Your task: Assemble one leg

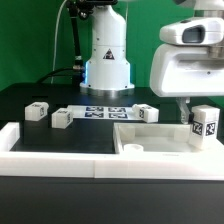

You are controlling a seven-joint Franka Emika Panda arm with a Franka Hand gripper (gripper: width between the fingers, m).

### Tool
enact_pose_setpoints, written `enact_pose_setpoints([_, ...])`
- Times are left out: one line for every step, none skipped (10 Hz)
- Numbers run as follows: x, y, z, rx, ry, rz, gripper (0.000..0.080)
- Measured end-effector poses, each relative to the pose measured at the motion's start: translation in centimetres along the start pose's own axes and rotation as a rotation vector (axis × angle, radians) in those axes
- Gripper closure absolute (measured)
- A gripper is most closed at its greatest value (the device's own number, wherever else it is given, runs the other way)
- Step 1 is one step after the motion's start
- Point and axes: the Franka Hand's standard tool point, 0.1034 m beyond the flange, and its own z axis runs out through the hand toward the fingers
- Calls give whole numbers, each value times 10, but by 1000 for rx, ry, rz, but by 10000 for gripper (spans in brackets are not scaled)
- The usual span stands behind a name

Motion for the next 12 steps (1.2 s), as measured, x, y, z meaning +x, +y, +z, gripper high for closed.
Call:
enact_pose_setpoints([1,0,-1,-1,7,-55,150])
enact_pose_setpoints([1,5,0,-1,6,-101,150])
enact_pose_setpoints([0,11,1,-1,4,-109,150])
enact_pose_setpoints([0,10,1,-1,4,-101,150])
enact_pose_setpoints([0,10,1,-1,4,-101,278])
enact_pose_setpoints([0,11,1,-1,4,-101,418])
enact_pose_setpoints([0,11,1,-1,3,-101,418])
enact_pose_setpoints([0,11,1,-1,3,-97,511])
enact_pose_setpoints([0,11,1,-1,3,-70,510])
enact_pose_setpoints([0,10,1,1,3,-31,510])
enact_pose_setpoints([0,10,1,3,3,56,510])
enact_pose_setpoints([-1,10,2,7,5,186,510])
